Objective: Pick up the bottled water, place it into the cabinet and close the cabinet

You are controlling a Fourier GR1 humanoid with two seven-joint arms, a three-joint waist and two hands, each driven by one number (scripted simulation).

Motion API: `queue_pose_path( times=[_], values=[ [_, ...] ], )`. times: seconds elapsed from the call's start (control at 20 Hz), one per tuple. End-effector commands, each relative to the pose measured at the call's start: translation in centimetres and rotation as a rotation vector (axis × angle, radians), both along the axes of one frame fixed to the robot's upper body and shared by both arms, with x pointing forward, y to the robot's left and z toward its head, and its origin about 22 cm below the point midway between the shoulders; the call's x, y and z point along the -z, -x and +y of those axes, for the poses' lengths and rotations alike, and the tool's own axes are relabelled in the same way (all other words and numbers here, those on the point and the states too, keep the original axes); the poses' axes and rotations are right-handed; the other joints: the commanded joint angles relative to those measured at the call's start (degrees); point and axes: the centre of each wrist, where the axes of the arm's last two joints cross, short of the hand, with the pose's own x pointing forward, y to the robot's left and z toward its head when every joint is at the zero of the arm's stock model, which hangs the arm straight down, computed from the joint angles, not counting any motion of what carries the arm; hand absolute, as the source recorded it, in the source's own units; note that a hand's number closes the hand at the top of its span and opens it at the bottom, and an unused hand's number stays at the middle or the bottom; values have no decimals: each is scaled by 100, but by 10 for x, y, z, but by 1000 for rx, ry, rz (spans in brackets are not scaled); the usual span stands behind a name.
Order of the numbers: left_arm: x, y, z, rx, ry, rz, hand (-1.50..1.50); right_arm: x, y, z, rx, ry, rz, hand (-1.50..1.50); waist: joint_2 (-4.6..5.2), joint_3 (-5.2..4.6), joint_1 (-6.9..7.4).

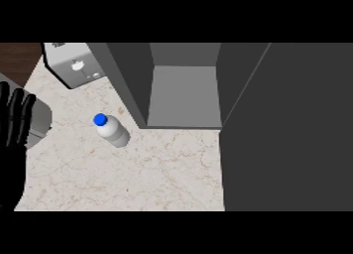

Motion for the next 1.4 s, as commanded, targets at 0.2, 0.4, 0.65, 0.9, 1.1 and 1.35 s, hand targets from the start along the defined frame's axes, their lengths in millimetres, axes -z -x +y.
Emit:
queue_pose_path(
  times=[0.2,0.4,0.65,0.9,1.1,1.35],
  values=[
    [-1,-21,-29,485,-1,-61,-150,-5,19,-9,-45,77,4,-150,-45,37,-272],
    [45,-15,-38,515,245,388,-150,33,25,15,-200,-219,301,-150,17,54,-252],
    [34,-12,-4,569,262,461,-150,17,66,-7,-204,-244,354,-150,-59,46,-132],
    [27,-1,18,561,249,445,-150,18,99,6,-218,-271,336,-150,-62,45,-91],
    [31,-16,26,568,274,455,-150,36,80,-21,-213,-261,356,-150,-43,46,-73],
    [33,9,49,547,261,457,-150,35,82,8,-208,-252,335,-150,-47,45,-42]
  ],
)
